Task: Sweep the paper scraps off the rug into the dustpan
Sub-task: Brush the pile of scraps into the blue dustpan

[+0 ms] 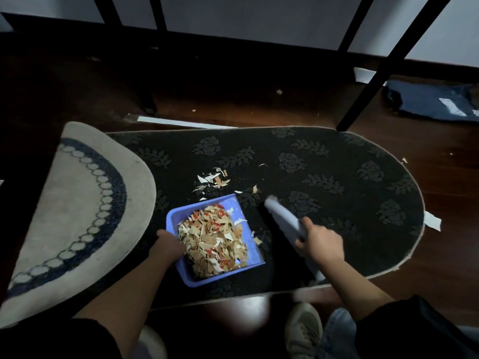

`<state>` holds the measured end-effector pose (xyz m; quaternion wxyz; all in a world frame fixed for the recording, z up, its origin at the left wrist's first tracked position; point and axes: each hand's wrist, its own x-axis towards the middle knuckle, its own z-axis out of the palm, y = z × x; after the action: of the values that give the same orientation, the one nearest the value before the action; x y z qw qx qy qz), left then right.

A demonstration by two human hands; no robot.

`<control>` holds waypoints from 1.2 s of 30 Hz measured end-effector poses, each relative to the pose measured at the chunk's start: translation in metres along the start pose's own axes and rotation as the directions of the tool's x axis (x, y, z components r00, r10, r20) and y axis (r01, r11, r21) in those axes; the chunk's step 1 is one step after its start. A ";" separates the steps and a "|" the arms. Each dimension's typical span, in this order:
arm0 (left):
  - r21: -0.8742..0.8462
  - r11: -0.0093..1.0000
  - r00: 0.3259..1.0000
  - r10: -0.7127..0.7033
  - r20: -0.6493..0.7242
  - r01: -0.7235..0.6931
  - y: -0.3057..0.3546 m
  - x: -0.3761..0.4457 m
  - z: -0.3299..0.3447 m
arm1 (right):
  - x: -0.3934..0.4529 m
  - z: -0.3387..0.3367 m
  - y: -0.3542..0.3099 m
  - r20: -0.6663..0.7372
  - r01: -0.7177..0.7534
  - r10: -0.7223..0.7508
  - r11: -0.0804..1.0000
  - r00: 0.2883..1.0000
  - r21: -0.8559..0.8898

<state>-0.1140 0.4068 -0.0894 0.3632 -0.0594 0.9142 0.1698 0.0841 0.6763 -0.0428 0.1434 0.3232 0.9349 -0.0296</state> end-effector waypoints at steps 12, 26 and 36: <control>-0.015 1.000 1.000 -0.001 0.021 0.002 -0.003 -0.002 0.000 | -0.007 -0.010 0.007 -0.106 -0.032 0.038 0.998 0.994 0.056; -0.035 0.999 0.999 -0.027 0.032 0.028 -0.013 -0.007 -0.001 | -0.031 0.005 -0.025 -0.015 0.152 -0.151 0.988 0.988 0.032; -0.019 1.000 1.000 -0.024 0.003 0.024 -0.010 -0.010 0.005 | -0.018 -0.016 0.033 -0.090 -0.292 0.310 0.940 0.946 0.175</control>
<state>-0.1011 0.3993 -0.0892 0.3659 -0.0736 0.9113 0.1740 0.1138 0.6943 -0.0210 0.0654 0.4742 0.8757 -0.0631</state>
